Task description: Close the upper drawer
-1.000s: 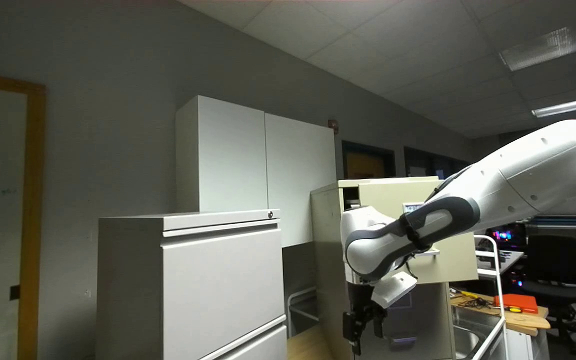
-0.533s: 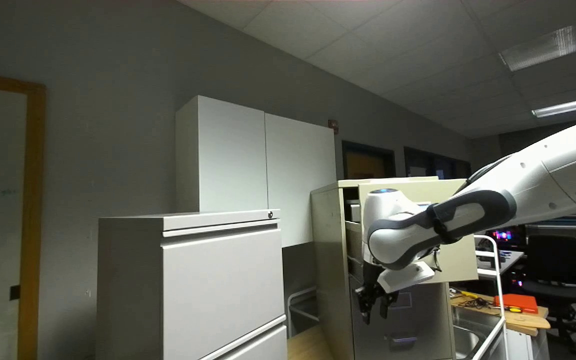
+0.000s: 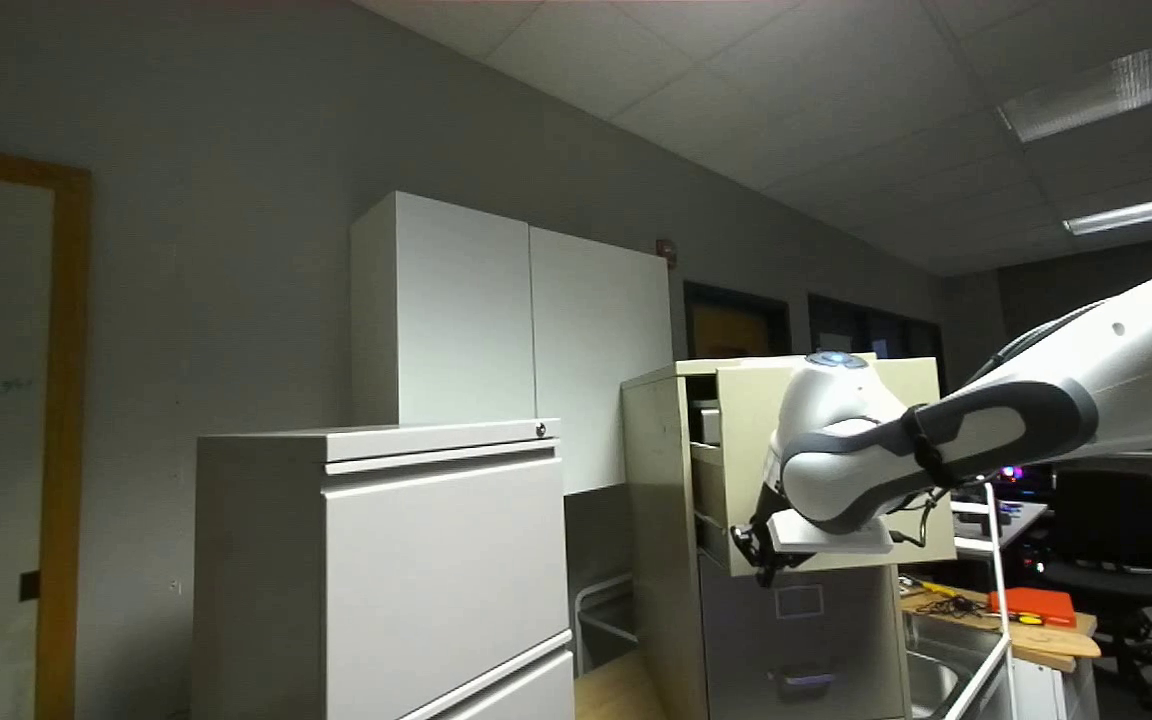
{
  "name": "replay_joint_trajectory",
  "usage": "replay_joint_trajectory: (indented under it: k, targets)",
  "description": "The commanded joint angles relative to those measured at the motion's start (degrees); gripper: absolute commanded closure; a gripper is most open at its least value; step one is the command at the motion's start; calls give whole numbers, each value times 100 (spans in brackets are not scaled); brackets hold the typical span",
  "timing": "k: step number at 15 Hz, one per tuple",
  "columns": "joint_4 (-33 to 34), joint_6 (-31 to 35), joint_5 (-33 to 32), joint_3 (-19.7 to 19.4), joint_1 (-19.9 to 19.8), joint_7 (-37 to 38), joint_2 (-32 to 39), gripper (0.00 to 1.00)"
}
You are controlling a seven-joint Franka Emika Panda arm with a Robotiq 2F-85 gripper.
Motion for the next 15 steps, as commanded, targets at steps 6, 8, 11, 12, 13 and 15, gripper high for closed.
replay_joint_trajectory:
  k: [6,8,11,12,13,15]
  targets:
    - [-732,1884,74,880,-885,1490,-329,100]
    - [-938,1779,181,930,-874,1445,-682,100]
    - [-1038,1564,435,792,-622,1120,-1098,100]
    - [-1047,1430,527,724,-511,997,-1230,100]
    - [-1071,1370,604,687,-425,899,-1364,100]
    - [-1052,1343,695,719,-433,824,-1521,100]
